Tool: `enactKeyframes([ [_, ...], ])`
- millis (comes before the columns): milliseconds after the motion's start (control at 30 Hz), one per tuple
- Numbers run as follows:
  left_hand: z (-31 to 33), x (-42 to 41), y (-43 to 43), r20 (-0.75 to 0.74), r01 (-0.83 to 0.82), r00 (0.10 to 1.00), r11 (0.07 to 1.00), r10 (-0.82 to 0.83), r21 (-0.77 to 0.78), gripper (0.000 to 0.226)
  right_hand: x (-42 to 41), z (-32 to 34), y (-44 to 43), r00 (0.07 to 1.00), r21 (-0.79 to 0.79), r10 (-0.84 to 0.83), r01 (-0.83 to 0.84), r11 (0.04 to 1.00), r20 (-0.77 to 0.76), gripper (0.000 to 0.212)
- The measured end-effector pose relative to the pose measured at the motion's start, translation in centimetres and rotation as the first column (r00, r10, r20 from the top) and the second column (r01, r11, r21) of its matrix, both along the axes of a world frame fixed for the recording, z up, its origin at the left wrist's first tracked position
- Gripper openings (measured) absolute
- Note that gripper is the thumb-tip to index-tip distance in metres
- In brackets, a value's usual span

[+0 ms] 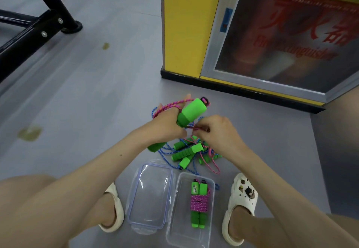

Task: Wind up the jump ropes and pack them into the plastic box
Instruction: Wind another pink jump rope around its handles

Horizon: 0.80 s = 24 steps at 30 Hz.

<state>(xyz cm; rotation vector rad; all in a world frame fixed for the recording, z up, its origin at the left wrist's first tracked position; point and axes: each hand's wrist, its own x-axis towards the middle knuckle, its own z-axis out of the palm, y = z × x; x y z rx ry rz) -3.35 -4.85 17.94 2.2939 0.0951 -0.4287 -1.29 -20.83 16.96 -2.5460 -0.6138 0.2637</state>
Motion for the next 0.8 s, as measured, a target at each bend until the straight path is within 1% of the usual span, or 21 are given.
enactKeyframes([
  [33, -0.4, 0.0, 0.2, -0.026, 0.036, 0.999, 0.998, -0.035, 0.047, 0.054, 0.0, 0.1, -0.1, 0.999, 0.042, -0.006, 0.004, 0.999, 0.048, 0.013],
  [67, -0.7, 0.0, 0.3, -0.067, 0.036, 0.997, 0.999, -0.033, 0.036, 0.052, 0.0, 0.1, -0.1, 0.997, 0.097, -0.012, 0.004, 0.995, 0.082, 0.011],
  [100, -0.7, 0.0, 0.4, -0.127, 0.010, 0.992, 1.000, -0.011, -0.009, 0.042, 0.0, 0.0, 0.0, 0.995, 0.158, -0.017, 0.001, 0.987, 0.098, 0.009],
  [167, -0.2, -0.2, 0.4, -0.244, -0.036, 0.970, 0.991, 0.003, -0.131, 0.020, 0.0, -0.4, -0.1, 0.991, 0.246, -0.037, 0.004, 0.969, 0.129, 0.007],
  [233, 0.2, -0.5, 0.5, -0.347, -0.087, 0.938, 0.958, -0.014, -0.275, 0.009, 0.1, -0.5, -0.3, 0.978, 0.230, -0.079, 0.034, 0.973, 0.191, 0.010],
  [267, 0.3, -0.6, 0.6, -0.401, -0.120, 0.915, 0.920, -0.043, -0.373, 0.004, 0.1, -0.5, -0.5, 0.970, 0.211, -0.095, 0.047, 0.976, 0.224, 0.012],
  [300, 0.5, -0.8, 0.7, -0.449, -0.152, 0.889, 0.867, -0.090, -0.475, 0.011, 0.1, -0.3, -0.7, 0.963, 0.199, -0.104, 0.054, 0.979, 0.250, 0.015],
  [333, 0.5, -0.9, 1.0, -0.487, -0.177, 0.860, 0.807, -0.152, -0.564, 0.024, 0.1, -0.1, -0.9, 0.960, 0.189, -0.107, 0.058, 0.980, 0.259, 0.018],
  [367, 0.5, -1.0, 1.2, -0.507, -0.192, 0.831, 0.740, -0.226, -0.644, 0.029, 0.1, 0.0, -1.0, 0.960, 0.179, -0.106, 0.060, 0.982, 0.260, 0.022],
  [400, 0.5, -1.1, 1.2, -0.505, -0.196, 0.806, 0.666, -0.308, -0.719, 0.030, 0.3, -0.1, -1.0, 0.963, 0.175, -0.104, 0.061, 0.983, 0.250, 0.028],
  [467, 0.3, -1.4, 1.2, -0.449, -0.204, 0.765, 0.488, -0.461, -0.849, 0.029, 0.3, -0.5, -0.9, 0.965, 0.195, -0.113, 0.067, 0.978, 0.236, 0.040],
  [500, 0.1, -1.5, 1.2, -0.413, -0.209, 0.754, 0.409, -0.511, -0.888, 0.034, 0.3, -0.7, -0.7, 0.963, 0.215, -0.125, 0.073, 0.974, 0.237, 0.044],
  [567, -0.1, -1.7, 1.1, -0.351, -0.212, 0.771, 0.306, -0.531, -0.928, 0.041, 0.2, -1.2, -0.3, 0.963, 0.220, -0.146, 0.095, 0.971, 0.227, 0.051],
  [633, 0.0, -1.9, 0.6, -0.333, -0.247, 0.811, 0.233, -0.481, -0.940, 0.051, -0.1, -1.3, 0.0, 0.969, 0.185, -0.116, 0.075, 0.980, 0.218, 0.056],
  [667, 0.0, -2.0, 0.3, -0.343, -0.285, 0.828, 0.193, -0.444, -0.939, 0.061, -0.1, -1.3, 0.1, 0.971, 0.164, -0.079, 0.042, 0.986, 0.224, 0.051],
  [700, -0.1, -1.9, 0.1, -0.358, -0.327, 0.836, 0.146, -0.415, -0.934, 0.066, -0.1, -1.2, 0.3, 0.970, 0.153, -0.044, 0.007, 0.988, 0.237, 0.040],
  [733, -0.2, -1.7, -0.1, -0.342, -0.341, 0.843, 0.078, -0.415, -0.937, 0.064, -0.1, -1.3, 0.4, 0.973, 0.127, 0.002, -0.032, 0.991, 0.230, 0.028],
  [767, -0.2, -1.6, -0.5, -0.288, -0.330, 0.851, -0.023, -0.439, -0.944, 0.057, -0.1, -1.3, 0.6, 0.982, 0.051, 0.059, -0.069, 0.996, 0.177, 0.018],
  [800, -0.1, -1.6, -0.6, -0.244, -0.326, 0.863, -0.118, -0.442, -0.938, 0.055, -0.3, -1.6, 0.7, 0.990, -0.041, 0.103, -0.099, 0.994, 0.099, 0.016],
])
